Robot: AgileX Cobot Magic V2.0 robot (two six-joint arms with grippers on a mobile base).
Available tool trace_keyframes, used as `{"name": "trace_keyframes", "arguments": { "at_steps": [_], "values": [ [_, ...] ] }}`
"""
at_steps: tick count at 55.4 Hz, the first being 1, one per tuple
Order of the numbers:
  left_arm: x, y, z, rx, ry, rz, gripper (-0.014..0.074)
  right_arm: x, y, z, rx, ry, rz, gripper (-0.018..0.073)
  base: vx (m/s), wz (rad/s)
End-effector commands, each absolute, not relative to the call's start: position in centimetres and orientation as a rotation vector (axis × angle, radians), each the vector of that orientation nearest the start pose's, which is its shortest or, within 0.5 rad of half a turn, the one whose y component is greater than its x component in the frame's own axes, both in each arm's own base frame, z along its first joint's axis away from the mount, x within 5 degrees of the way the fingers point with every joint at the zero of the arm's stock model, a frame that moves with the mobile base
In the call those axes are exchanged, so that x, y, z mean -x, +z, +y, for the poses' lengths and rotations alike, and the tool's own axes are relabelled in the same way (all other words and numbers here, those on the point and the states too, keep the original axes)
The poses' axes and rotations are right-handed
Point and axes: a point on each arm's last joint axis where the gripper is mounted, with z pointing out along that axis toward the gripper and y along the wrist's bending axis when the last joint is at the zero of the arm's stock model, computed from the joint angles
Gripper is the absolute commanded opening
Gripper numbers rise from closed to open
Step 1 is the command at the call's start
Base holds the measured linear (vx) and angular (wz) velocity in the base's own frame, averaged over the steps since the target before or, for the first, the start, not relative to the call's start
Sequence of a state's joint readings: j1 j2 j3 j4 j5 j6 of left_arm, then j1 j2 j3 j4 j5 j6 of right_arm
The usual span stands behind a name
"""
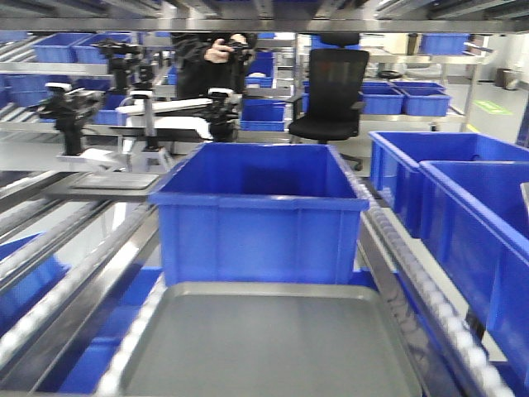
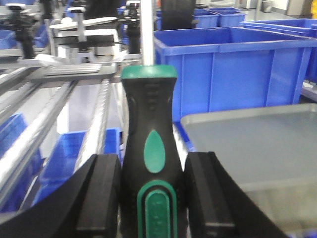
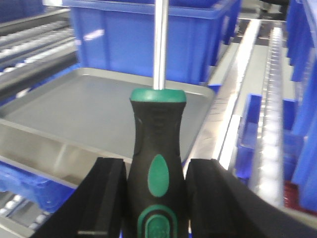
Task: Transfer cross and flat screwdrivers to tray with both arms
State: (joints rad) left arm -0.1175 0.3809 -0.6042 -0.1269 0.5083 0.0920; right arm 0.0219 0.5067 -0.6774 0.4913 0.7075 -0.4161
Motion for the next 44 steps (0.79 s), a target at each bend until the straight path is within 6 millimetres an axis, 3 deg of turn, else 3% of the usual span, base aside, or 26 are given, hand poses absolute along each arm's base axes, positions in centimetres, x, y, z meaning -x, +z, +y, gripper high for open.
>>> {"name": "trace_keyframes", "arguments": {
  "at_steps": [1, 44],
  "values": [
    [-7.36, 36.12, -1.39, -0.110, -0.165, 1.647, -0.0006, -8.96, 36.00, 2.87, 0.221, 0.297, 1.855, -0.0008, 0.28, -0.25],
    [-7.36, 36.12, -1.39, -0.110, -0.165, 1.647, -0.0006, -8.95, 36.00, 2.87, 0.222, 0.297, 1.856, -0.0008, 0.18, -0.07]
  ]
}}
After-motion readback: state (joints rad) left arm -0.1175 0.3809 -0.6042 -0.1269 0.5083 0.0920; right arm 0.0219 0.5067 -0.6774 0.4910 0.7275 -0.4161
